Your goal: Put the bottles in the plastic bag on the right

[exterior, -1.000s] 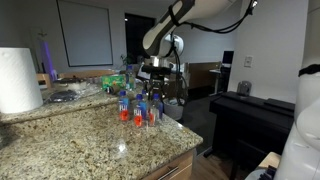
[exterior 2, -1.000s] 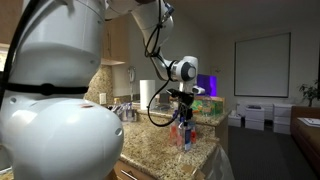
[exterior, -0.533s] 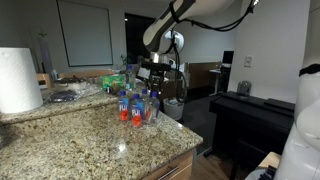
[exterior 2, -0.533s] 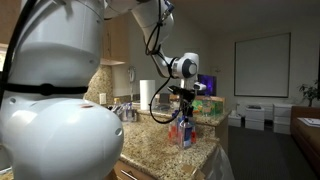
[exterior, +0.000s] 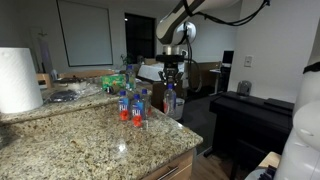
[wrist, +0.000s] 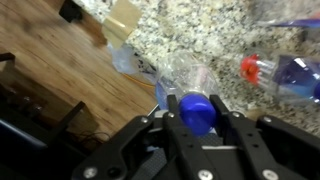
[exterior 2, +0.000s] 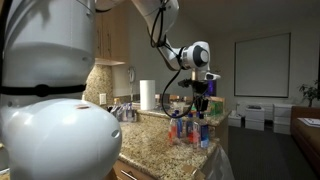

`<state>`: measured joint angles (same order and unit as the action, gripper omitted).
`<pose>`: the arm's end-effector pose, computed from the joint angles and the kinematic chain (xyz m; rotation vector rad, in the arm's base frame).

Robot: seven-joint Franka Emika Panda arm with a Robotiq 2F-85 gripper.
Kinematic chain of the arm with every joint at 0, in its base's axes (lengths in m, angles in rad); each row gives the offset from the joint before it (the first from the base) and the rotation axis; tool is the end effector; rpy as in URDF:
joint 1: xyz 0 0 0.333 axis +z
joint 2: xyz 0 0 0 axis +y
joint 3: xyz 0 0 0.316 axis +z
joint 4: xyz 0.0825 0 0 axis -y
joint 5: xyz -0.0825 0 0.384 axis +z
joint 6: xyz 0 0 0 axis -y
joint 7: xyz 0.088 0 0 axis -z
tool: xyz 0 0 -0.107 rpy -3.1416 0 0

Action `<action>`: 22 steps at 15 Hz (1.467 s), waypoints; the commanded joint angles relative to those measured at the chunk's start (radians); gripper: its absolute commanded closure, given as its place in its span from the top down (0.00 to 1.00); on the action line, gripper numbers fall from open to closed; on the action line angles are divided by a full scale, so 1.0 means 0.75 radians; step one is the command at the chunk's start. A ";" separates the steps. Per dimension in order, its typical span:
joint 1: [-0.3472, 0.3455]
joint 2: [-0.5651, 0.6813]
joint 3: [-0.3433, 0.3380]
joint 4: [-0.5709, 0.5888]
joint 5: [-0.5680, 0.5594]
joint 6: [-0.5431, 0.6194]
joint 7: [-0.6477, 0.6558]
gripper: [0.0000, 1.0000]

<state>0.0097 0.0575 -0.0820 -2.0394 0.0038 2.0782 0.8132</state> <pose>0.5586 -0.0398 0.4137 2.8301 -1.3450 -0.0262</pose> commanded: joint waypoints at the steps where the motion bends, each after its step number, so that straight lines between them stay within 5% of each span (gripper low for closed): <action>1: -0.067 -0.030 -0.038 -0.009 -0.100 -0.048 0.101 0.10; 9: -0.139 0.123 -0.117 -0.051 -0.114 0.158 0.319 0.10; 16: -0.093 0.332 -0.135 -0.073 -0.080 0.443 0.514 0.10; 22: -0.054 0.460 -0.096 -0.036 0.045 0.514 0.554 0.10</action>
<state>-0.0425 0.3796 -0.1687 -2.0817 -0.0227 2.4414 1.2081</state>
